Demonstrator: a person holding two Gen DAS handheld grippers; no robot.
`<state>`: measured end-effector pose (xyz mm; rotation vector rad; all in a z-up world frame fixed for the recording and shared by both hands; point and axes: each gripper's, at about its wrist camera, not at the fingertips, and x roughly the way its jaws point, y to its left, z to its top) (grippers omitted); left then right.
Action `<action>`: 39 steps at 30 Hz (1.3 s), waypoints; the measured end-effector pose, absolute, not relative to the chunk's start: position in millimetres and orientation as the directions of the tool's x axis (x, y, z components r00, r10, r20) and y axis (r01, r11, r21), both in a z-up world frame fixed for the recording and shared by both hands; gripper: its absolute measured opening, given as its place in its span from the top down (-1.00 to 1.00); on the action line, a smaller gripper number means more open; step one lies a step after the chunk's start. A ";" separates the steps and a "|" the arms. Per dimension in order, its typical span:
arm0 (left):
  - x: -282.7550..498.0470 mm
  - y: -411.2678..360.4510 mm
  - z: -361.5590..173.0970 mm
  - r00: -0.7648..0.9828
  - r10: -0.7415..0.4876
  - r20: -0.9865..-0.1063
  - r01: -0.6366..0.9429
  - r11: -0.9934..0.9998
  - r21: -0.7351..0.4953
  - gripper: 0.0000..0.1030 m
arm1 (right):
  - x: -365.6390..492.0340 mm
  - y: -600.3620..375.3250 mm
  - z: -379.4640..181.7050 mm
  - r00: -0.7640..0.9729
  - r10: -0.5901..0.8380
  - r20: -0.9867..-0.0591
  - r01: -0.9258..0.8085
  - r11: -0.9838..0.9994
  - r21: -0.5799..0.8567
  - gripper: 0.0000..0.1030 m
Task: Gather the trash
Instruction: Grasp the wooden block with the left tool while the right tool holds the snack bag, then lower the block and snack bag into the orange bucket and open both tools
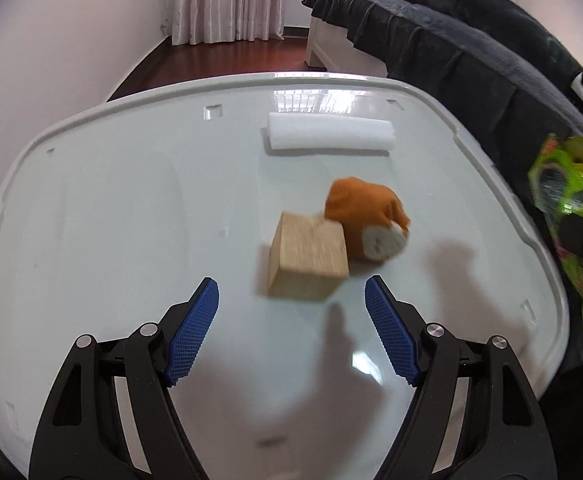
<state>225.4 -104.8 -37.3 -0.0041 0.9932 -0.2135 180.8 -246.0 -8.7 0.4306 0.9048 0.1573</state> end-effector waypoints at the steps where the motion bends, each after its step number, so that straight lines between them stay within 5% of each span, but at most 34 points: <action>1: 231.5 -107.4 -39.9 0.522 -0.177 -0.835 0.184 0.979 -0.092 -0.44 | 182.2 -246.7 -8.3 0.614 0.316 -0.724 0.046 0.901 0.432 0.28; 6: 245.3 -116.9 -52.1 0.526 -0.129 -0.840 0.196 0.980 -0.028 -0.40 | 181.5 -241.5 -4.8 0.618 0.312 -0.722 0.029 0.908 0.417 0.27; 9: 248.7 -118.2 -50.9 0.539 -0.106 -0.836 0.191 0.982 -0.001 0.24 | 183.1 -238.9 -6.3 0.613 0.312 -0.726 0.022 0.912 0.410 0.27; 10: 249.2 -116.1 -50.1 0.544 -0.111 -0.832 0.187 0.982 -0.008 0.30 | 183.5 -238.4 -6.7 0.611 0.312 -0.727 0.022 0.912 0.409 0.27; 29: 180.9 -72.5 -12.5 0.572 -0.064 -0.818 0.105 0.995 -0.004 0.31 | 180.4 -222.2 -10.7 0.610 0.269 -0.745 -0.012 0.943 0.332 0.27; 39: 117.7 -48.3 21.4 0.624 -0.061 -0.779 0.072 0.997 -0.020 0.31 | 121.7 -174.2 1.0 0.662 0.317 -0.679 -0.246 0.948 0.202 0.27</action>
